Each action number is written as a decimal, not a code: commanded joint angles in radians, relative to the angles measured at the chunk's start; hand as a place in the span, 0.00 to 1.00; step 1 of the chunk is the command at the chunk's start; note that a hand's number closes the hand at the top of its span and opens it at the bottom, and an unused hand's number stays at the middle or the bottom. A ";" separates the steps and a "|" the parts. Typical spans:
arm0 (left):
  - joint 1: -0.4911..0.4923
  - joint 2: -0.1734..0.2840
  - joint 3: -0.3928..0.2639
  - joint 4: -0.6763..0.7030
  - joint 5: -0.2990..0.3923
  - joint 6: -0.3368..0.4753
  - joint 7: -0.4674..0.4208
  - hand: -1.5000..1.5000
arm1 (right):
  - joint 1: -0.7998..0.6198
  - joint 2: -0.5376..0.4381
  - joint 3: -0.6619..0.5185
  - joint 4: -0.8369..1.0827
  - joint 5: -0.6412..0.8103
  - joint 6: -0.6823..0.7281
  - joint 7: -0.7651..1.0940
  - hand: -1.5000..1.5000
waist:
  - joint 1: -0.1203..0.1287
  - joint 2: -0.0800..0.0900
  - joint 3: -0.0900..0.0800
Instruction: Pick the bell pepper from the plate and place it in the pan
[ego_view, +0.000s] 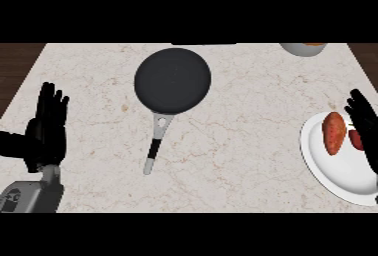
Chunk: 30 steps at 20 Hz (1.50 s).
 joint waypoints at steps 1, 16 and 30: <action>-0.013 0.055 0.001 0.033 -0.034 -0.016 0.061 0.50 | -0.003 -0.005 -0.042 0.026 -0.064 0.130 -0.135 0.00 | 0.002 0.006 -0.013; 0.071 0.280 -0.061 0.154 -0.108 -0.177 0.235 0.50 | 0.025 -0.061 -0.417 0.323 -0.238 0.444 -0.809 0.00 | 0.001 0.011 -0.008; 0.022 0.229 -0.096 0.162 -0.176 -0.153 0.268 0.50 | 0.015 -0.472 -0.268 0.293 0.236 0.322 -0.622 0.00 | 0.023 0.009 -0.017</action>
